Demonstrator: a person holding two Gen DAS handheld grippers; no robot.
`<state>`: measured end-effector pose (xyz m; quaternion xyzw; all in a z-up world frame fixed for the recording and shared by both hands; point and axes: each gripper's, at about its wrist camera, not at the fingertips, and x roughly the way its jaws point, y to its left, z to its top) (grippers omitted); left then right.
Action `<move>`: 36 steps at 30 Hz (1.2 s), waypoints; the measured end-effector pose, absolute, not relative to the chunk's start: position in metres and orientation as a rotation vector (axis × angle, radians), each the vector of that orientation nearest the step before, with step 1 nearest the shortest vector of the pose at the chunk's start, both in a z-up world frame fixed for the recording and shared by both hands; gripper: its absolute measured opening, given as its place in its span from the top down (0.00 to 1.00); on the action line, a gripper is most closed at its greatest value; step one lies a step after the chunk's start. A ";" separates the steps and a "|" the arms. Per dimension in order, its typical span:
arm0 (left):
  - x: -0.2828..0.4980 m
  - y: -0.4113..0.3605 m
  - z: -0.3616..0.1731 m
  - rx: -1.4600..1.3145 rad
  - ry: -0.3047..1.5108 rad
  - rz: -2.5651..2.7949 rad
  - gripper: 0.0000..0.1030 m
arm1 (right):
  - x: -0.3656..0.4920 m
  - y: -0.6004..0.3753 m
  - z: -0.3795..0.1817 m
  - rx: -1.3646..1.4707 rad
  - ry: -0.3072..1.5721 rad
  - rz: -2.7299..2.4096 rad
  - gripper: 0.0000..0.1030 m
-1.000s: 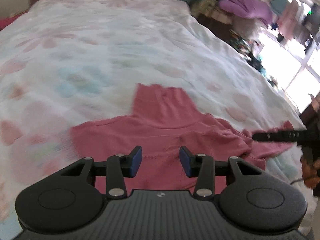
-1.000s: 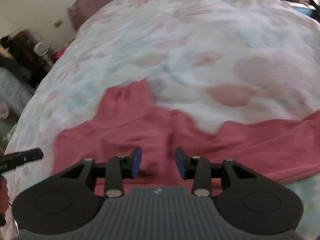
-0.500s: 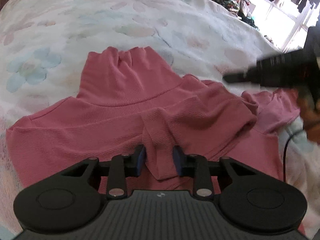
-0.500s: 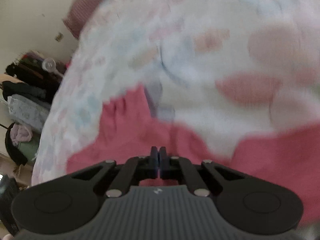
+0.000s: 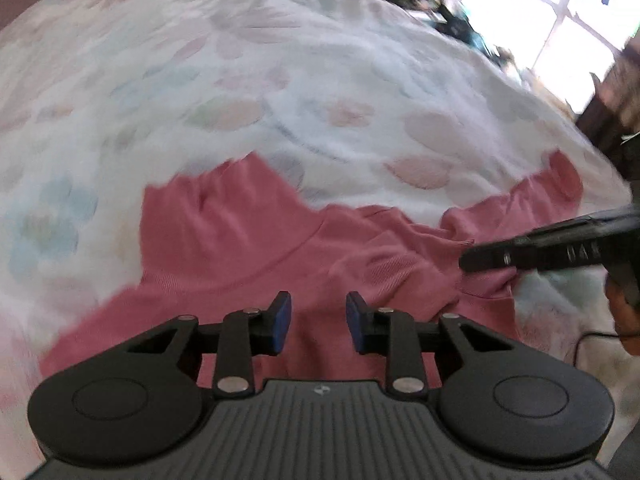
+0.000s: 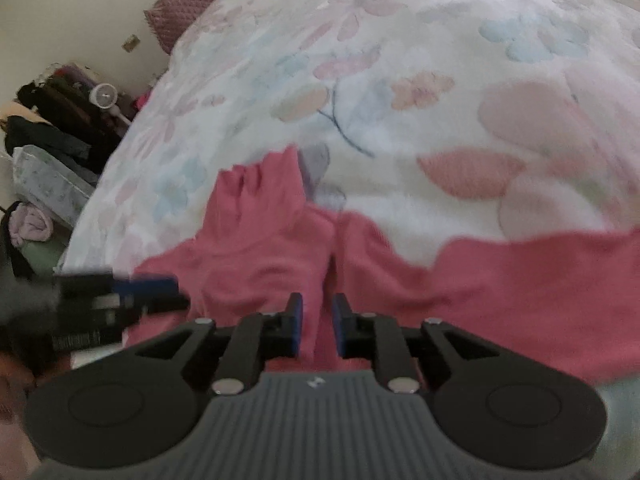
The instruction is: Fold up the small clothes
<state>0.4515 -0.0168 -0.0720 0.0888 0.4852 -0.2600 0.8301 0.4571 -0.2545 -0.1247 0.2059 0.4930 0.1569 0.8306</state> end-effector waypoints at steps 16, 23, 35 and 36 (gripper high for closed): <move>0.528 -0.123 -0.123 0.314 1.278 -0.741 0.83 | 0.457 -0.259 -0.156 0.603 1.095 0.363 0.92; 0.523 -0.111 -0.098 0.248 1.149 -0.718 0.98 | 0.443 -0.267 -0.149 0.638 1.064 0.404 1.00; 0.502 -0.092 -0.090 0.251 1.005 -0.557 0.72 | 0.432 -0.278 -0.158 0.583 1.059 0.307 0.76; 0.497 -0.083 -0.084 0.236 0.999 -0.556 0.72 | 0.430 -0.280 -0.153 0.570 1.050 0.303 0.76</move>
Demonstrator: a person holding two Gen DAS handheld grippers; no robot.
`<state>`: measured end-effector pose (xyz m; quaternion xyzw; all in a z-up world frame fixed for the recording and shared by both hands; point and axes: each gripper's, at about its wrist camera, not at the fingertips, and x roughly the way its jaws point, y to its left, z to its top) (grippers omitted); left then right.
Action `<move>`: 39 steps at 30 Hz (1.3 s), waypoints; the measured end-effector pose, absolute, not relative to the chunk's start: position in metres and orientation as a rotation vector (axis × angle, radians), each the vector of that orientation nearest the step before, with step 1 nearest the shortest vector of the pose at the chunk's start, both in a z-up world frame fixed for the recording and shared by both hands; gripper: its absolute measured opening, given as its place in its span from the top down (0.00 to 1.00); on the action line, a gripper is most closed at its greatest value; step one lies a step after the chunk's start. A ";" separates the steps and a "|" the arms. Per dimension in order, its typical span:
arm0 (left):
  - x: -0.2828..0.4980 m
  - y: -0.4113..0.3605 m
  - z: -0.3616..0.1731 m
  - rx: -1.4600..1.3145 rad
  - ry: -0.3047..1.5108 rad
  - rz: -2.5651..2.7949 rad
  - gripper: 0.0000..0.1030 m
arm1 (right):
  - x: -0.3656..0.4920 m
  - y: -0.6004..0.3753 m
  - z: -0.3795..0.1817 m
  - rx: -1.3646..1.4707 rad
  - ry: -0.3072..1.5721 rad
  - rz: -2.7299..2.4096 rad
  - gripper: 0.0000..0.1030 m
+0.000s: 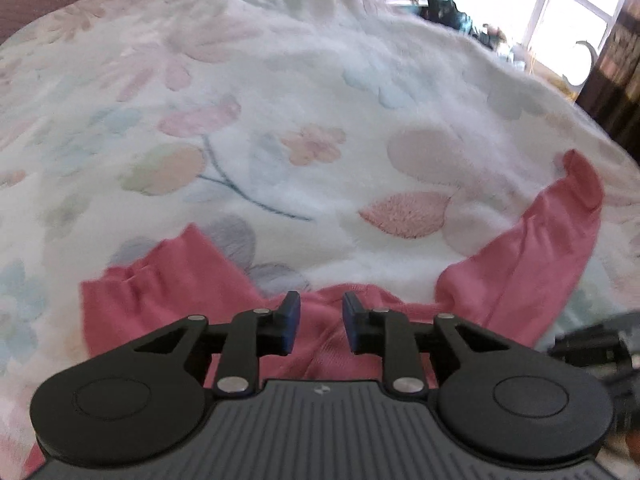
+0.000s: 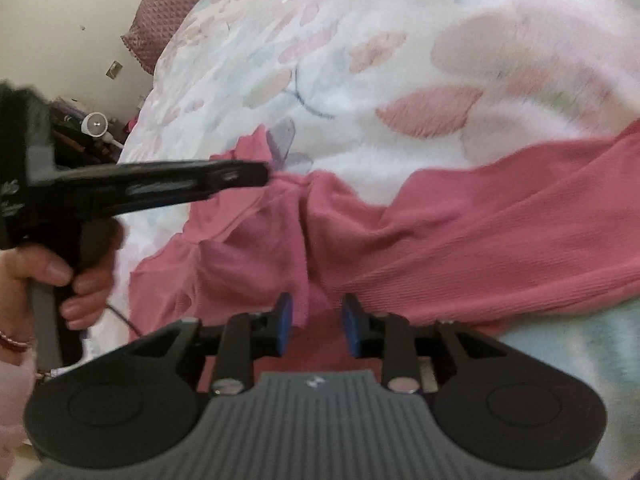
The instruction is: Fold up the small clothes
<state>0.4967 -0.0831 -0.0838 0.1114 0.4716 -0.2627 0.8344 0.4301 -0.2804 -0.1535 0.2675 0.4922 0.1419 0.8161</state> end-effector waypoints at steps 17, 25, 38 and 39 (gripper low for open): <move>0.448 0.026 -0.106 -0.158 1.035 -0.404 0.72 | 0.514 -0.266 -0.167 0.614 1.012 0.370 0.77; 0.442 0.031 -0.125 -0.266 1.009 -0.398 0.72 | 0.510 -0.266 -0.175 0.575 0.987 0.337 1.00; 0.414 0.047 -0.116 -0.270 1.000 -0.370 1.00 | 0.512 -0.267 -0.177 0.558 0.984 0.295 1.00; 0.415 0.051 -0.117 -0.293 1.013 -0.369 1.00 | 0.512 -0.268 -0.176 0.567 0.983 0.300 1.00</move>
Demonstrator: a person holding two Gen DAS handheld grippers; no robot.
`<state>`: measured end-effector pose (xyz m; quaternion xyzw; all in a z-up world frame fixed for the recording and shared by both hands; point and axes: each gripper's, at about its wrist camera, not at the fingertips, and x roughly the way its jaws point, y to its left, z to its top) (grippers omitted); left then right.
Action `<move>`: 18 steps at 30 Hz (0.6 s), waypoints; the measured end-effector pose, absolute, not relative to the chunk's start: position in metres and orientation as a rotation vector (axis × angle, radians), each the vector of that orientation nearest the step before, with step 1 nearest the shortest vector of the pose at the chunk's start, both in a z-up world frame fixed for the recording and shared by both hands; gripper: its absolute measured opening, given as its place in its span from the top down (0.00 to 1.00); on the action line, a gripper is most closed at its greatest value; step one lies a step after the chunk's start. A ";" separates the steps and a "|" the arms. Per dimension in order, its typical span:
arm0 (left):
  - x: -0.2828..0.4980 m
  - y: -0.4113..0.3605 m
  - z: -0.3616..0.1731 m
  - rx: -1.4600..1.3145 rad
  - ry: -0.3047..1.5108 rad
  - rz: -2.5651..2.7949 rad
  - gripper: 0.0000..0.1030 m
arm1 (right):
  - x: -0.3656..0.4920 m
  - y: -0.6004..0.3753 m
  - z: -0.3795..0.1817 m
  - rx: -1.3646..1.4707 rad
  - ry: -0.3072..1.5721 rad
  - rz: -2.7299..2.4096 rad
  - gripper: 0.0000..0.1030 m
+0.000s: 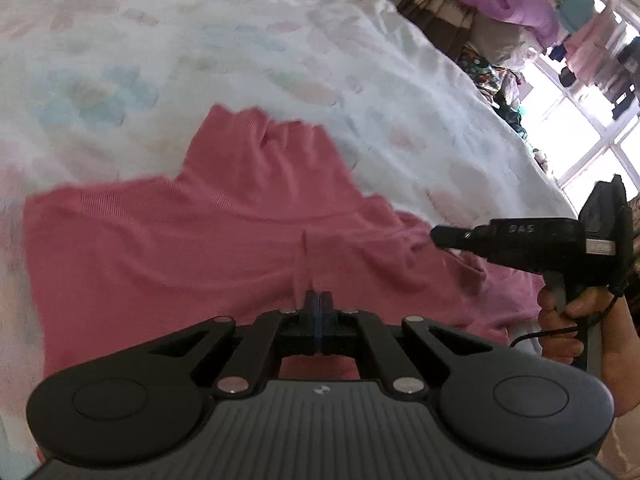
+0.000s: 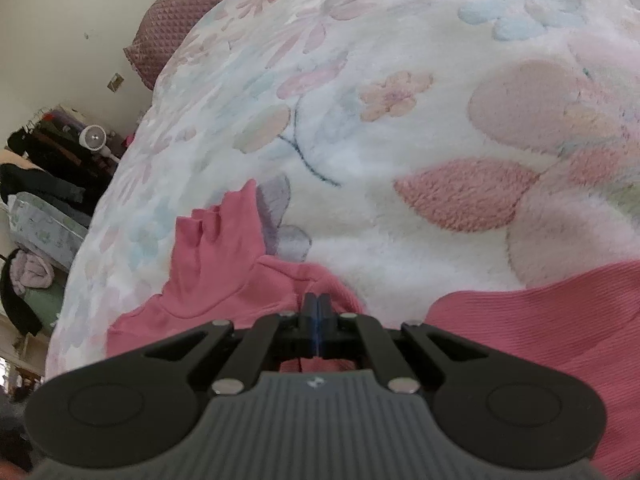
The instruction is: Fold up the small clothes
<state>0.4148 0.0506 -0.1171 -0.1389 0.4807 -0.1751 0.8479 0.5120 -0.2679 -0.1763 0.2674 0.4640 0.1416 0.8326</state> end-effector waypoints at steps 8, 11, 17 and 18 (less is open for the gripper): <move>0.418 0.047 -0.119 -0.381 1.040 -0.352 0.84 | 0.483 -0.263 -0.146 0.512 0.946 0.348 0.87; 0.419 0.039 -0.132 -0.350 1.089 -0.332 0.85 | 0.465 -0.257 -0.143 0.496 0.953 0.378 0.87; 0.391 0.048 -0.114 -0.380 0.956 -0.330 1.00 | 0.440 -0.243 -0.161 0.451 1.003 0.379 0.87; 0.386 0.049 -0.114 -0.367 0.960 -0.325 1.00 | 0.439 -0.243 -0.164 0.444 1.006 0.364 0.87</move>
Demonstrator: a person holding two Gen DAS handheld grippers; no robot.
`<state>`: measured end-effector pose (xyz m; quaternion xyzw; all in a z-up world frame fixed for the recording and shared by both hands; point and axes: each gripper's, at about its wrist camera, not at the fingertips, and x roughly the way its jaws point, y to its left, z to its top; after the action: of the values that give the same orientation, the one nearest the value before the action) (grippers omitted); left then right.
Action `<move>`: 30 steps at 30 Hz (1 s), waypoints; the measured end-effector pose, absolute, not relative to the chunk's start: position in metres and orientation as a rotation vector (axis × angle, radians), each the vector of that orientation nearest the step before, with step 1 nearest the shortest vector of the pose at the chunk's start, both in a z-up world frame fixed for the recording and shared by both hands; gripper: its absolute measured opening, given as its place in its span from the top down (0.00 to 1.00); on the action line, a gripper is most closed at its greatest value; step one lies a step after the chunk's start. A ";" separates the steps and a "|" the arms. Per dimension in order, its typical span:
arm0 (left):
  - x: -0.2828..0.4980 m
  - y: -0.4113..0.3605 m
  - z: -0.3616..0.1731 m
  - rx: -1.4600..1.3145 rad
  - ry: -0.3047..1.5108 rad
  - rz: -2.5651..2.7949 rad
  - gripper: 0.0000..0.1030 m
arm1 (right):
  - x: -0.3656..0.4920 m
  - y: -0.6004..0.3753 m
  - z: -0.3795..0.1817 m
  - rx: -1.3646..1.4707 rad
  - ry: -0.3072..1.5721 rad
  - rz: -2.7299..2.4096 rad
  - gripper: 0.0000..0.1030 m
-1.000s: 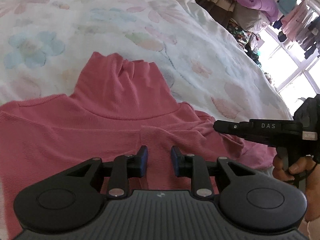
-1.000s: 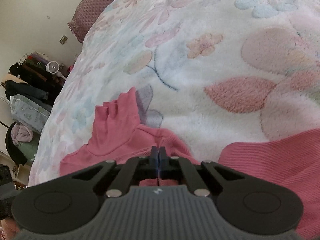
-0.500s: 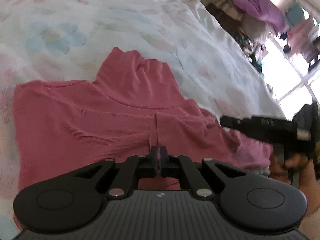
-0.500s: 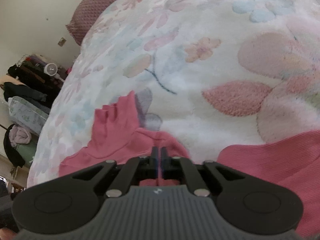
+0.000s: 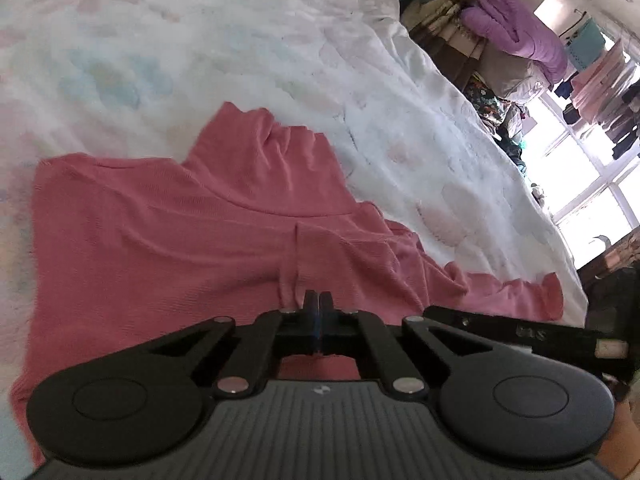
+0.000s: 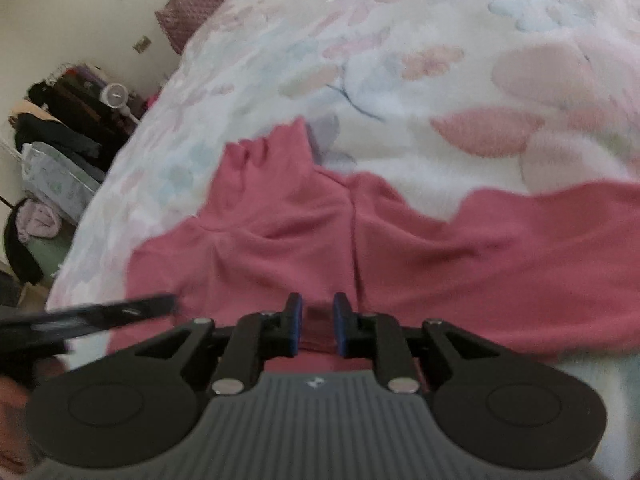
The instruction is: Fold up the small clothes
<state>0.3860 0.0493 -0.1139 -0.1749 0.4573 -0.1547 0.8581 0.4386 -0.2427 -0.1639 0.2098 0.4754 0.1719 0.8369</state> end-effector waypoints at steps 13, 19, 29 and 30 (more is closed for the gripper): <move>0.397 0.053 -0.112 -0.417 0.955 -0.305 0.79 | 0.437 -0.254 -0.153 0.473 0.967 0.343 0.81; 0.422 0.051 -0.136 -0.476 1.013 -0.269 0.71 | 0.436 -0.245 -0.153 0.464 0.974 0.384 0.79; 0.404 0.043 -0.121 -0.432 0.894 -0.299 0.96 | 0.435 -0.246 -0.168 0.473 0.998 0.375 0.79; 0.401 0.046 -0.122 -0.424 0.906 -0.281 0.96 | 0.435 -0.247 -0.169 0.471 0.997 0.373 0.79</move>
<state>0.4005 0.0464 -0.1221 -0.2026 0.4328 -0.1341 0.8681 0.4350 -0.2469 -0.1688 0.2225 0.4707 0.1763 0.8354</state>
